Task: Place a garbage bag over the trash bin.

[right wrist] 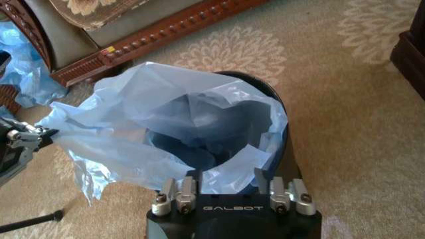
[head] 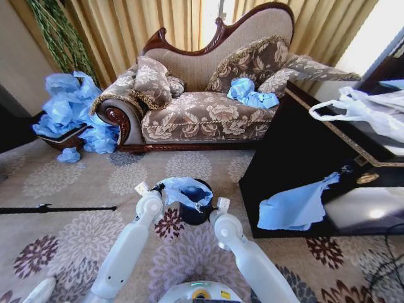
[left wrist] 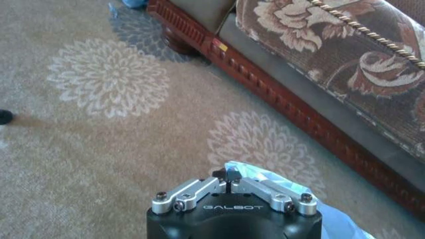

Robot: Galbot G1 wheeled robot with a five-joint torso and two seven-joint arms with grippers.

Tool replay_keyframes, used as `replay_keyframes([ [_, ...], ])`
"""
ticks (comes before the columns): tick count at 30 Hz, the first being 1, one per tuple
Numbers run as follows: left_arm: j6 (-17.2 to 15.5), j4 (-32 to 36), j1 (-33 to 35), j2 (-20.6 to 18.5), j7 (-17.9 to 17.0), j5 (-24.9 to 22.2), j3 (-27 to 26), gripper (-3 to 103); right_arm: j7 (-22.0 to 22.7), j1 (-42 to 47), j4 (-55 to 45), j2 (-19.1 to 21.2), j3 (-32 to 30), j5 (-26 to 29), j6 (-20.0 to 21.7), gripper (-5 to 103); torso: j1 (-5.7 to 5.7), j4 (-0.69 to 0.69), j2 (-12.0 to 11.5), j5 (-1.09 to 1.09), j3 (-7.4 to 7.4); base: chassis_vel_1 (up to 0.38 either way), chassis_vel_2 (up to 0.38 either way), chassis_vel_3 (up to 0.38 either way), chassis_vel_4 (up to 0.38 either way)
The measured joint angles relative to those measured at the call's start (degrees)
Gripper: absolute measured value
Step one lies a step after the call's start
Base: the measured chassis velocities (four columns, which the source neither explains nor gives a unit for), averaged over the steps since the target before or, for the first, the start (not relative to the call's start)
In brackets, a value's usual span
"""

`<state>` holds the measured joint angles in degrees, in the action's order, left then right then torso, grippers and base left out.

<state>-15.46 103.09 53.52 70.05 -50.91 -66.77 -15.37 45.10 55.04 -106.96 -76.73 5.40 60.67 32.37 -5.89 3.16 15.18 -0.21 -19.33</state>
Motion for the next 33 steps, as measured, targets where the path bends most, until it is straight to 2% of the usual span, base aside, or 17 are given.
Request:
replay_keyframes([
  [2, 0.0, -0.1, -0.1, 0.2, 0.0, 0.1, 0.1, 0, 0.0, 0.0, 0.1, 0.2, 0.0, 0.0, 0.0, 49, 0.0, 0.0, 0.0, 0.0, 0.0, 0.0, 0.0, 0.0, 0.0],
  [3, 0.0, -0.1, -0.2, 0.4, 0.0, 0.3, 0.2, 0, -0.2, -0.1, 0.2, 0.5, 0.1, -0.1, 0.0, 38, 0.0, 0.01, 0.0, 0.0, 0.0, 0.0, 0.0, 0.0, 0.0],
  [6, 0.0, -0.1, -0.2, 0.5, 0.0, 0.5, 0.2, 0, -0.7, -0.1, 0.5, 0.5, 0.1, -0.3, 0.0, 38, 0.0, 0.0, 0.0, 0.0, 0.0, 0.0, 0.0, 0.0, 0.0],
  [7, 0.0, -0.1, -0.2, 0.6, 0.0, 0.7, 0.2, 0, -0.9, -0.3, 0.8, 0.5, 0.0, -0.4, 0.0, 27, 0.0, 0.0, 0.0, 0.0, 0.0, 0.0, 0.0, 0.0, 0.0],
  [9, 0.0, -0.1, -0.2, 0.6, 0.0, 0.7, 0.2, 0, -1.0, -0.3, 1.0, 0.4, 0.0, -0.4, 0.0, 27, 0.0, 0.0, 0.0, 0.0, 0.0, 0.0, 0.0, 0.0, 0.0],
  [10, 0.1, 0.0, -0.1, 0.7, 0.0, 0.8, 0.2, 0, -1.6, -0.5, 1.6, 0.3, 0.0, -0.8, 0.0, 16, 0.0, 0.0, 0.0, 0.0, 0.0, 0.0, 0.0, 0.0, 0.0],
  [11, 0.1, 0.0, -0.1, 0.7, 0.0, 0.9, 0.2, 0, -2.0, -0.6, 2.1, 0.1, 0.0, -1.1, 0.0, 16, 0.0, 0.0, 0.0, 0.0, 0.0, 0.0, 0.0, 0.0, 0.0],
  [12, 0.1, 0.1, -0.1, 0.7, 0.0, 1.0, 0.2, 0, -2.2, -0.8, 2.5, -0.1, 0.0, -1.2, 0.0, 6, 0.0, 0.0, 0.0, 0.0, 0.0, 0.0, 0.0, 0.0, 0.0],
  [14, 0.1, 0.1, -0.1, 0.7, 0.0, 1.0, 0.2, 0, -2.4, -0.9, 2.9, -0.3, 0.0, -1.4, 0.0, 6, 0.0, 0.0, 0.0, 0.0, 0.0, 0.0, 0.0, 0.0, 0.0],
  [15, 0.1, 0.2, 0.0, 0.8, 0.0, 1.2, 0.2, 0, -2.5, -1.0, 3.4, -0.8, -0.1, -1.7, -0.2, 1, 0.0, 0.0, 0.0, 0.0, 0.0, 0.0, 0.0, 0.0, 0.0],
  [21, 0.2, 0.6, 0.4, 0.9, 0.1, 1.4, 0.2, 0, -2.2, -0.4, 1.3, -0.5, -0.1, -2.3, -0.3, 0, 0.0, 0.0, 0.0, 0.0, 0.0, 0.0, 0.0, 0.0, 0.0],
  [26, 0.2, 0.6, 0.5, 0.8, 0.3, 1.4, 0.1, 0, -2.9, 0.6, 0.5, 0.9, -0.1, -5.4, 0.0, -3, 0.0, 0.01, 0.0, 0.0, 0.0, 0.0, 0.0, 0.0, 0.0],
  [27, 0.2, 0.6, 0.6, 0.7, 0.5, 1.4, 0.0, 0, -3.1, 0.7, 0.8, 1.0, -0.4, -6.2, 0.0, 9, 0.0, 0.01, 0.0, 0.0, 0.0, 0.0, 0.0, 0.0, 0.0],
  [29, 0.2, 0.6, 0.6, 0.7, 0.6, 1.4, 0.0, 0, -3.4, 0.7, 1.3, 1.0, -0.5, -6.8, 0.0, 9, 0.0, 0.0, 0.0, 0.01, 0.0, 0.0, 0.0, 0.0, 0.0],
  [30, 0.2, 0.6, 0.6, 0.7, 0.7, 1.4, 0.0, 0, -3.7, 0.7, 1.8, 0.9, -0.6, -7.4, -0.1, 19, 0.0, 0.0, 0.0, 0.0, 0.0, 0.0, 0.0, 0.0, 0.0],
  [31, 0.3, 0.6, 0.6, 0.7, 0.8, 1.4, 0.0, 0, -3.8, 0.6, 2.1, 0.8, -0.6, -7.5, -0.1, 19, 0.0, 0.0, 0.0, 0.0, 0.0, 0.0, 0.0, 0.0, 0.0],
  [33, 0.3, 0.3, 0.4, 0.7, 0.9, 1.4, 0.1, 0, -3.9, 0.3, 2.9, 0.2, -0.7, -7.5, -0.3, 30, 0.0, 0.0, 0.0, 0.01, 0.0, 0.0, 0.0, 0.0, 0.0],
])
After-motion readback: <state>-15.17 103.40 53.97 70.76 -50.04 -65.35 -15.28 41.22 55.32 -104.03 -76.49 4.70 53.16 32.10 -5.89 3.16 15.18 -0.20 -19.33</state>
